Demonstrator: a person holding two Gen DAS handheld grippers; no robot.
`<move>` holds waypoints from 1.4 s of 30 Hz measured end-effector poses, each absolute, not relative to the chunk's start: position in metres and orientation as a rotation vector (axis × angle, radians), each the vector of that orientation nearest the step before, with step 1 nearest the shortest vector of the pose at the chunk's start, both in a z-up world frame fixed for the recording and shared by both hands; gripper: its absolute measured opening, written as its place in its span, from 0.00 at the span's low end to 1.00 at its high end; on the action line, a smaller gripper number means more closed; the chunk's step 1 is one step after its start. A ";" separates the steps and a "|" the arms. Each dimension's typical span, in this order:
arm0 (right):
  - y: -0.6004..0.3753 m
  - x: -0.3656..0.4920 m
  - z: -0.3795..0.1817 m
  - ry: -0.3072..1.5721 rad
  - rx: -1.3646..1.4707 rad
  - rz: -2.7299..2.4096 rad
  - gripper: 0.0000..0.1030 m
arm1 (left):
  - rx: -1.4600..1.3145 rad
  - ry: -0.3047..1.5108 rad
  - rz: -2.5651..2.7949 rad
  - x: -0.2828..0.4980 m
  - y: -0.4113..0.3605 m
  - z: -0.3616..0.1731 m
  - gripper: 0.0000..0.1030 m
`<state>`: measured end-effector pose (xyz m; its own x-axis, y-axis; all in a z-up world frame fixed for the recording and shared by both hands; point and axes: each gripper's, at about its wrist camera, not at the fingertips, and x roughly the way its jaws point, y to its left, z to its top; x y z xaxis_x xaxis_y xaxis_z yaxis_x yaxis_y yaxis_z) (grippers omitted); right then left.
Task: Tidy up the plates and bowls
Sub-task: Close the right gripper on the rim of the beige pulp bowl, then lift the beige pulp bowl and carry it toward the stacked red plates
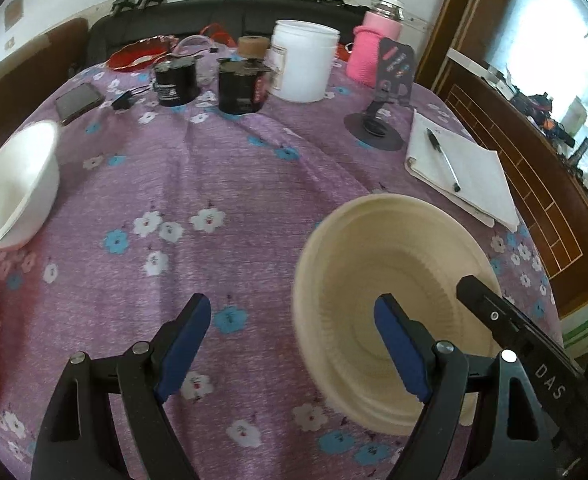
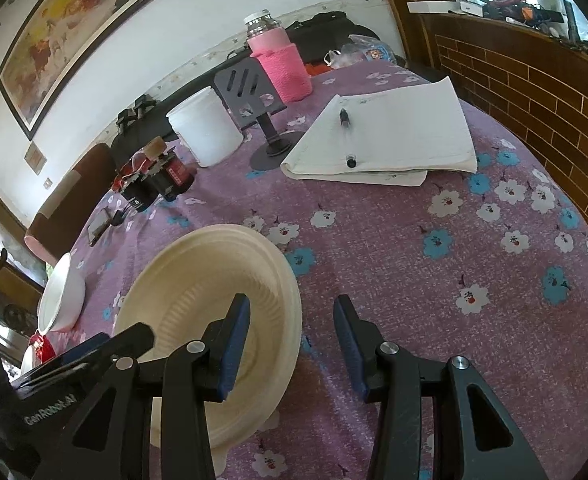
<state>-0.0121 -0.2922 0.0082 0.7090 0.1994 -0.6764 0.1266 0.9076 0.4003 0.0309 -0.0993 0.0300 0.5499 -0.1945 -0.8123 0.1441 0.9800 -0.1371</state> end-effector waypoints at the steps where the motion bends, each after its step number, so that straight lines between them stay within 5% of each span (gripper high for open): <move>1: -0.292 -0.012 0.008 0.786 0.443 0.043 0.45 | -0.050 0.967 -0.203 0.032 -0.102 0.030 0.80; 7: -0.290 -0.013 0.008 0.789 0.434 0.050 0.41 | -0.019 0.953 -0.205 0.033 -0.109 0.028 0.78; 17: -0.284 -0.012 0.004 0.806 0.421 0.068 0.34 | 0.045 0.973 -0.238 0.033 -0.121 0.022 0.29; 23: -0.283 -0.011 0.002 0.813 0.437 0.086 0.32 | 0.067 0.950 -0.237 0.029 -0.124 0.025 0.27; 28: -0.286 -0.011 0.000 0.816 0.449 0.087 0.18 | 0.066 0.946 -0.225 0.030 -0.121 0.025 0.27; 42: -0.288 -0.018 0.005 0.785 0.469 0.093 0.17 | 0.083 0.918 -0.224 0.024 -0.121 0.030 0.25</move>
<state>-0.0182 -0.2877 0.0053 0.7092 0.2519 -0.6585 0.0913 0.8933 0.4400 0.0238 -0.1205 0.0304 0.5861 -0.1561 -0.7950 0.2269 0.9736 -0.0238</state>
